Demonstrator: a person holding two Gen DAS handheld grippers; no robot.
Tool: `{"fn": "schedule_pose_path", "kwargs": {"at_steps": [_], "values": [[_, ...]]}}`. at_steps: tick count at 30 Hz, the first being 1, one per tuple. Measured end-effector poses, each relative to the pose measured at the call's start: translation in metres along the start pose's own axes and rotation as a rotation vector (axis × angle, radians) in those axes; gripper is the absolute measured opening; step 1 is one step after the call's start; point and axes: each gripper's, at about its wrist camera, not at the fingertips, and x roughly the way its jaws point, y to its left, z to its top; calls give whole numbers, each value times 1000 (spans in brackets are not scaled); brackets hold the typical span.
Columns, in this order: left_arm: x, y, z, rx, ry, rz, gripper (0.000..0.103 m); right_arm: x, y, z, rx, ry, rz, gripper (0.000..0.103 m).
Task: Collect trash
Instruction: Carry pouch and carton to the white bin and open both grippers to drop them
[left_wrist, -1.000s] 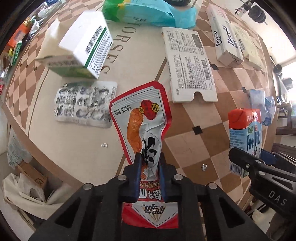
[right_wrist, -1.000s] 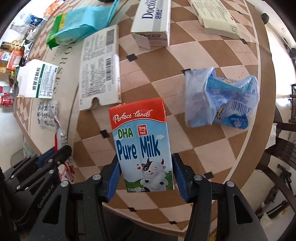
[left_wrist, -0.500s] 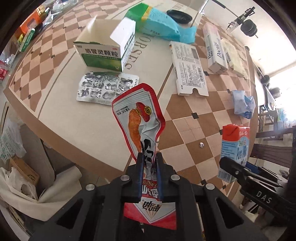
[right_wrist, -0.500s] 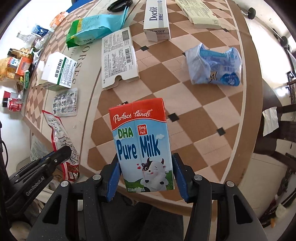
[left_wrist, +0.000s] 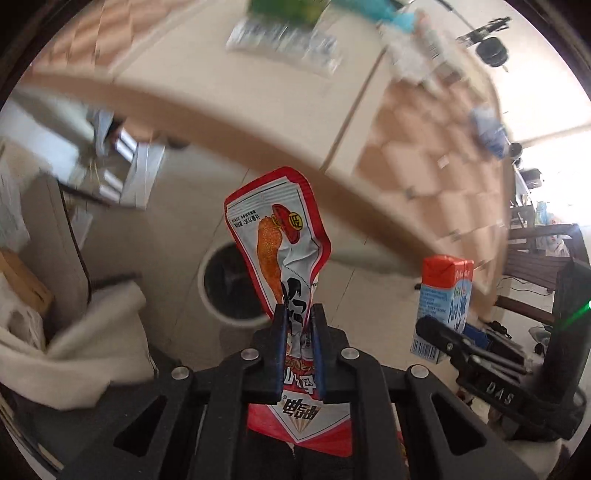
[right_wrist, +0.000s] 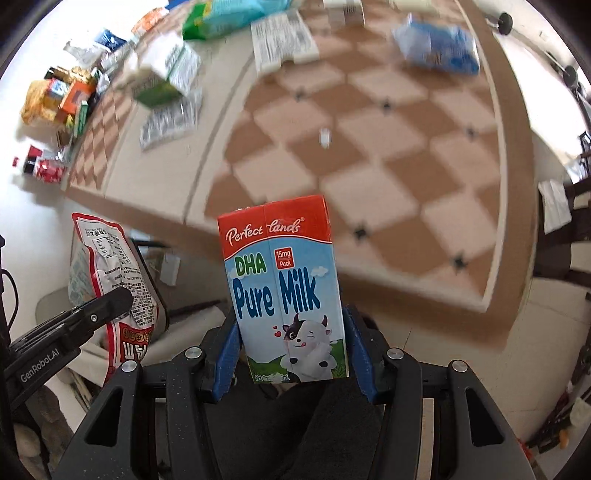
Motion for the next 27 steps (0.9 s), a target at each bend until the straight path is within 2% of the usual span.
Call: {"fn": "schedule_pose_path", "kwargs": {"at_steps": [3, 6, 12, 16, 17, 18, 19, 20, 21, 22, 23, 25, 26, 27], "values": [[54, 25, -5, -34, 59, -9, 9, 51, -2, -28, 13, 75, -6, 55], [120, 50, -4, -56, 107, 3, 9, 109, -3, -43, -4, 136, -16, 55], [240, 92, 4, -78, 205, -1, 12, 236, -2, -45, -86, 174, -82, 55], [292, 117, 6, -118, 252, -22, 14, 309, -5, -39, -126, 217, -68, 55], [300, 123, 5, -130, 249, -19, 17, 325, -10, -38, -143, 234, -63, 56], [305, 130, 4, -138, 241, -4, 31, 338, -13, -38, -158, 232, -76, 56], [308, 133, 1, -145, 230, 12, 55, 349, -14, -37, -174, 224, -94, 57], [308, 136, -2, -153, 214, 29, 69, 360, -14, -38, -198, 228, -103, 58], [309, 140, -6, -161, 196, 56, 91, 369, -15, -39, -212, 235, -112, 60], [308, 143, -9, -165, 180, 82, 96, 376, -19, -38, -210, 235, -121, 67], [307, 145, -14, -166, 169, 108, 96, 382, -22, -38, -209, 240, -125, 77], [305, 148, -23, -168, 162, 151, 103, 389, -26, -40, -212, 240, -157, 86], [302, 149, -27, -160, 161, 179, 103, 390, -27, -41, -215, 237, -175, 93], [300, 147, -29, -150, 155, 211, 103, 390, -26, -41, -217, 234, -194, 96]]}}
